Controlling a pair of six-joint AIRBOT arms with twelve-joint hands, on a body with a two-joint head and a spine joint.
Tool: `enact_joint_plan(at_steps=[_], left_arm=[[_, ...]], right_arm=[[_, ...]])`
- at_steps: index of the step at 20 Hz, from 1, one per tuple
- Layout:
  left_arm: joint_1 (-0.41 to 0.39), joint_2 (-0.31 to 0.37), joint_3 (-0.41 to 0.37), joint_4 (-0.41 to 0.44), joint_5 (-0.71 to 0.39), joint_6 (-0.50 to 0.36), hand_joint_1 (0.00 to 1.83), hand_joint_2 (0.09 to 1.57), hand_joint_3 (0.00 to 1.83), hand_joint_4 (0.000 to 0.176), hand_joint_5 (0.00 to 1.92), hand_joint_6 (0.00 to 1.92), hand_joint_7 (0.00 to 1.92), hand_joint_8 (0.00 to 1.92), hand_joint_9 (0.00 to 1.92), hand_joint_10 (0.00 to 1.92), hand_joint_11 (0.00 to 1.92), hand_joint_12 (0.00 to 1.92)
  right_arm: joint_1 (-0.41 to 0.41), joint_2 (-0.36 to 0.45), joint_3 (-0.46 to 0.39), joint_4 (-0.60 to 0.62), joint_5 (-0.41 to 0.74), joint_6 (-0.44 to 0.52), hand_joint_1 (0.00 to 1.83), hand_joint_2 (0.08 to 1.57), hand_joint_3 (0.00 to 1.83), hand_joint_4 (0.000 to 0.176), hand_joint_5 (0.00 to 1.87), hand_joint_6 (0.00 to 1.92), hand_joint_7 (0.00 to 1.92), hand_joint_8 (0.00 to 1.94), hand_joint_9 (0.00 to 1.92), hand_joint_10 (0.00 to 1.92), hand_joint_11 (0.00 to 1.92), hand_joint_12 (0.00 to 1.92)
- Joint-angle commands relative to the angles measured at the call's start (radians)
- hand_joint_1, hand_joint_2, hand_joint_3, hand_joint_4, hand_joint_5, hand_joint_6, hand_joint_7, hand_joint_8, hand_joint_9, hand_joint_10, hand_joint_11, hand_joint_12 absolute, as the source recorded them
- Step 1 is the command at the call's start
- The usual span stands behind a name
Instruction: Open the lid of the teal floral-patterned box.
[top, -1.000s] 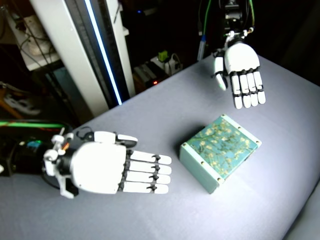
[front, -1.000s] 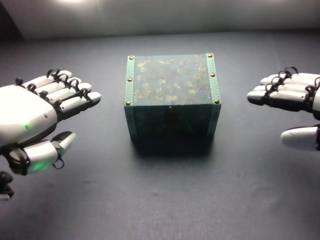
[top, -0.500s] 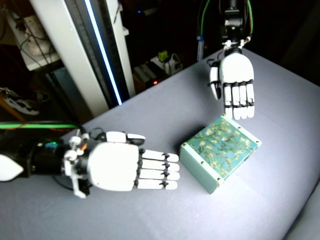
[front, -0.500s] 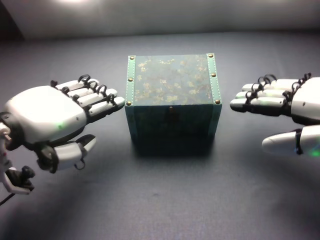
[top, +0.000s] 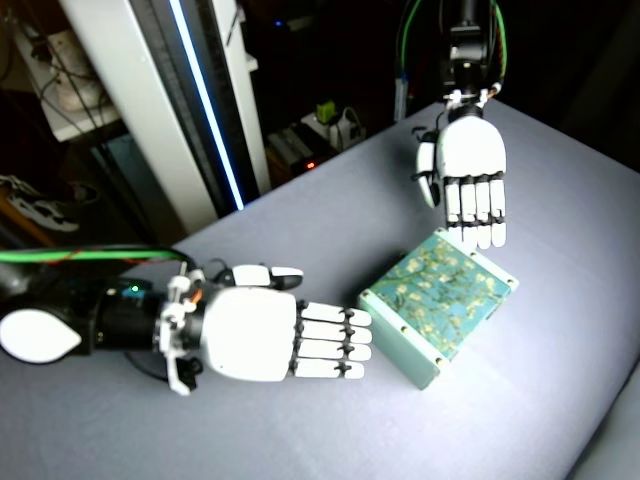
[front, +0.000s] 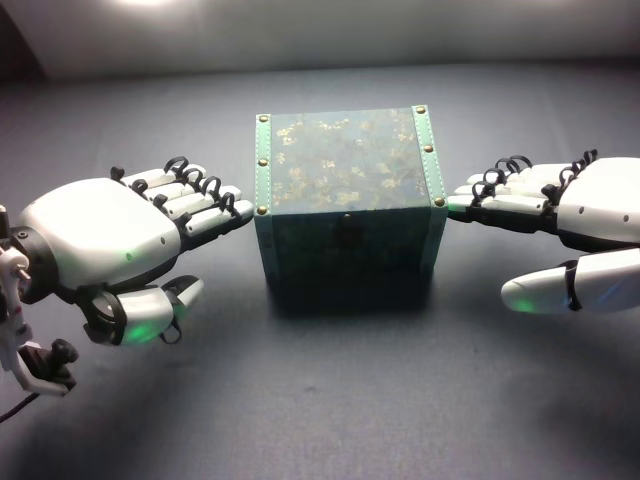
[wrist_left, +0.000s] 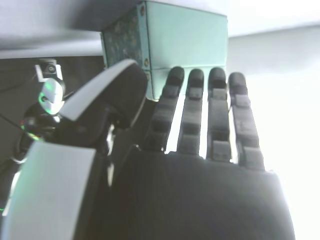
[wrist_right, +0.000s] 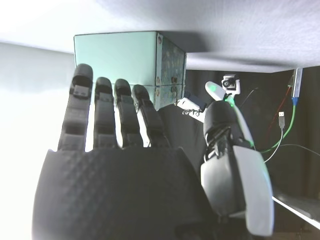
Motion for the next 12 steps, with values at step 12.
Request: enact_joint_plan(at_steps=[12], left_arm=[[-0.016, -0.009, 0.001, -0.017, -0.235, -0.025, 0.35, 1.57, 0.29, 0.000, 0.03, 0.00, 0.00, 0.00, 0.01, 0.00, 0.01, 0.06]], right_arm=[[0.022, -0.008, -0.002, 0.066, 0.176, 0.019, 0.00, 1.30, 0.01, 0.000, 0.05, 0.00, 0.02, 0.00, 0.00, 0.00, 0.00, 0.04]])
